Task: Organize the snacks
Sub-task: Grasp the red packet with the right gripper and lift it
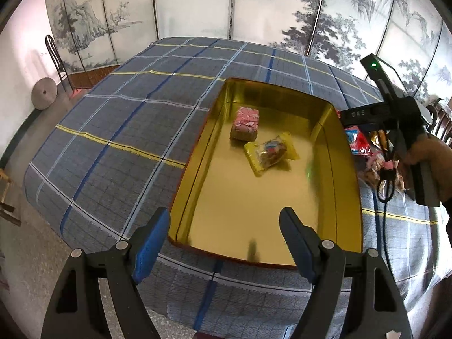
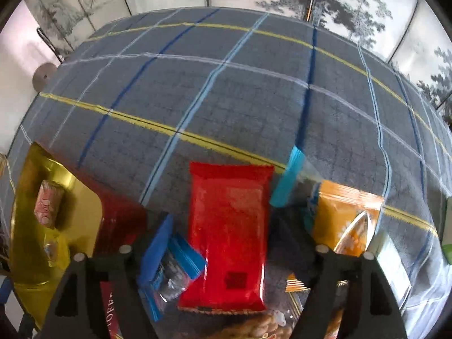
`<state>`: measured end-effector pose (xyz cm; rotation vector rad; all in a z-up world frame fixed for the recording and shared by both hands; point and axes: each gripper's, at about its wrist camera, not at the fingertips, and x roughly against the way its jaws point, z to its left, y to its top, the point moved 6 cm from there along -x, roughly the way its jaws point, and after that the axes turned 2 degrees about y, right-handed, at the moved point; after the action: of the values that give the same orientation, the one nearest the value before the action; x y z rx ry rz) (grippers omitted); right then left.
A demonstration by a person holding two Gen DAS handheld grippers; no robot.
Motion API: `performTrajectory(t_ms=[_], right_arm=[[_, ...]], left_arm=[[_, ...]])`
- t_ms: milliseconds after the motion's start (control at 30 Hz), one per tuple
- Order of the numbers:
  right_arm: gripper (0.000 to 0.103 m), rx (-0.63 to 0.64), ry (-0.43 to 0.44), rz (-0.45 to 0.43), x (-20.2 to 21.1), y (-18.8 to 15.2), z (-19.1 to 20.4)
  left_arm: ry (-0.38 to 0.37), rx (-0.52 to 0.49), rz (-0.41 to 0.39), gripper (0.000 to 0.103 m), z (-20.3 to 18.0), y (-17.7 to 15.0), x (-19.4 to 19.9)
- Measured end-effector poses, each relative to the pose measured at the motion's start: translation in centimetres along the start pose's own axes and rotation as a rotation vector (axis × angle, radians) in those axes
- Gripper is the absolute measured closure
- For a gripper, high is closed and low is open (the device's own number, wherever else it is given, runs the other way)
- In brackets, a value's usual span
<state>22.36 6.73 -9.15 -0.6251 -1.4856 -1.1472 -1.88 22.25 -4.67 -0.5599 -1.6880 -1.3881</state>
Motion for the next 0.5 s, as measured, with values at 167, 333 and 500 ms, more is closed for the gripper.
performTrajectory(t_ms=[167, 333, 500], right_arm=[[0.058, 0.049, -0.003, -0.084, 0.9, -0.2, -0.3], [0.058, 0.058, 0.147, -0.174, 3.6, -0.6, -1.0], [0.058, 0.012, 0.215, -0.345, 10.2, -2.0, -2.6]], left_arm=[[0.005, -0.002, -0.011, 0.027, 0.0, 0.2, 0.2], [0.012, -0.006, -0.015, 0.027, -0.1, 0.2, 0.5], [0.022, -0.033, -0.051, 0.027, -0.7, 0.8, 1.5]])
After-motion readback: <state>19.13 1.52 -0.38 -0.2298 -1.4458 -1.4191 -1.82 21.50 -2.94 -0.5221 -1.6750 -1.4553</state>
